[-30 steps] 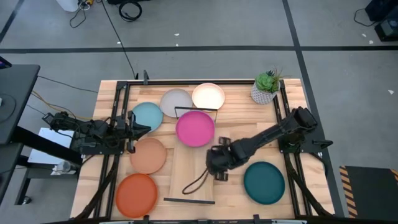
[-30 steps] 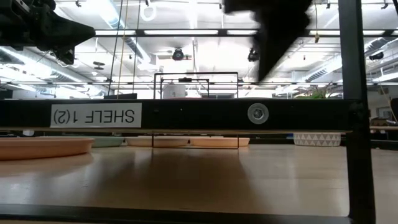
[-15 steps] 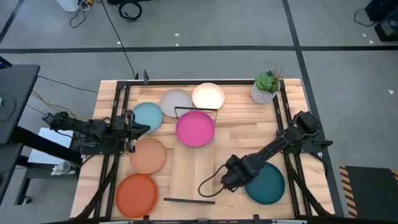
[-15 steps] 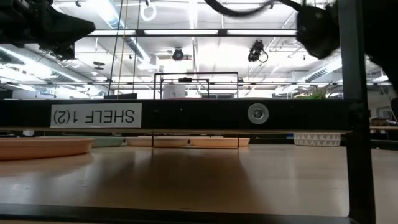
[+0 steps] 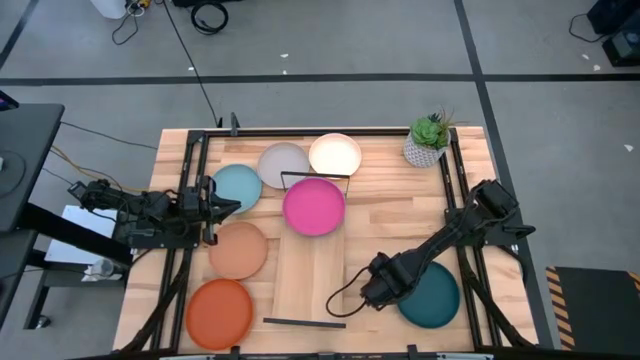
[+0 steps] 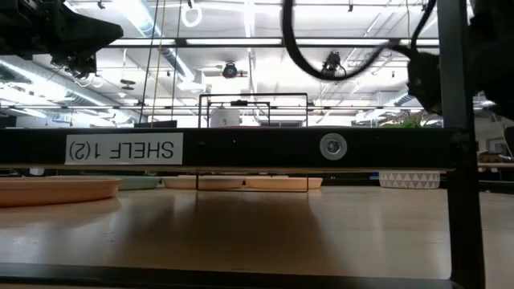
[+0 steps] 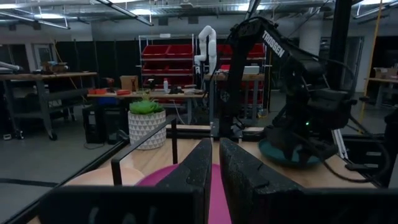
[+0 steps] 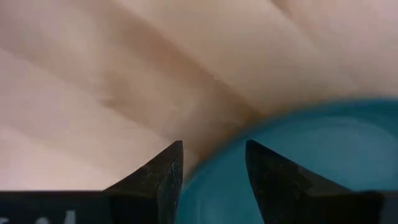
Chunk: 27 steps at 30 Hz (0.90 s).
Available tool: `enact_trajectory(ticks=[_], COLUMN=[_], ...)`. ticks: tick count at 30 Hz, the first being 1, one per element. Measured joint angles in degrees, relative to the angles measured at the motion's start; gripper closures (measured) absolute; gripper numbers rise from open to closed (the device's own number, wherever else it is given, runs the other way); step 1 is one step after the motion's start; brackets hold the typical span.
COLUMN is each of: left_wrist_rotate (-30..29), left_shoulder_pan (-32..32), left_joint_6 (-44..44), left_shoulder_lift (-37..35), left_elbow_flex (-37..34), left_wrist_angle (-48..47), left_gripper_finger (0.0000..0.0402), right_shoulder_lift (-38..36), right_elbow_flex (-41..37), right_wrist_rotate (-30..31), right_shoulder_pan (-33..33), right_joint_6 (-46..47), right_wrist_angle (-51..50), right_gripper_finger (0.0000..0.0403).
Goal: Place and stack plates onto a shelf
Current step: Stack the dark green plate on top of the the pink plate on the shelf
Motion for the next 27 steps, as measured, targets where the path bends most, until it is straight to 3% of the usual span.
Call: enact_trajectory(ticks=[3,8,10,21,27], left_wrist_rotate=[0.0,0.0,0.02,0.18,0.2], left_shoulder_pan=[-0.02,0.0,0.0,0.0,-0.01], left_joint_6=[-0.65,-0.97,-2.35,-6.8,-7.85], left_shoulder_lift=[0.0,0.0,-0.02,0.0,0.0], left_elbow_flex=[0.0,0.0,0.0,-0.02,-0.02], left_wrist_angle=[-0.04,-0.33,-0.33,-0.77,-0.74], left_gripper_finger=[0.0363,0.0363,0.0363,0.0363,0.0363], right_shoulder_lift=[-0.02,-0.02,-0.36,-0.13,-0.17], right_elbow_flex=[-0.42,-0.42,-0.25,11.66,20.7], right_wrist_rotate=[-0.06,-0.99,-1.31,9.3,20.8], right_shoulder_pan=[-0.39,-1.37,-1.78,-2.65,-2.59], right_joint_6=[-4.51,-14.32,-18.21,-34.77,-45.27], right_wrist_angle=[0.18,1.5,0.65,-20.59,-29.19], right_gripper_finger=[0.0261,0.0364,0.0387,0.039,0.039])
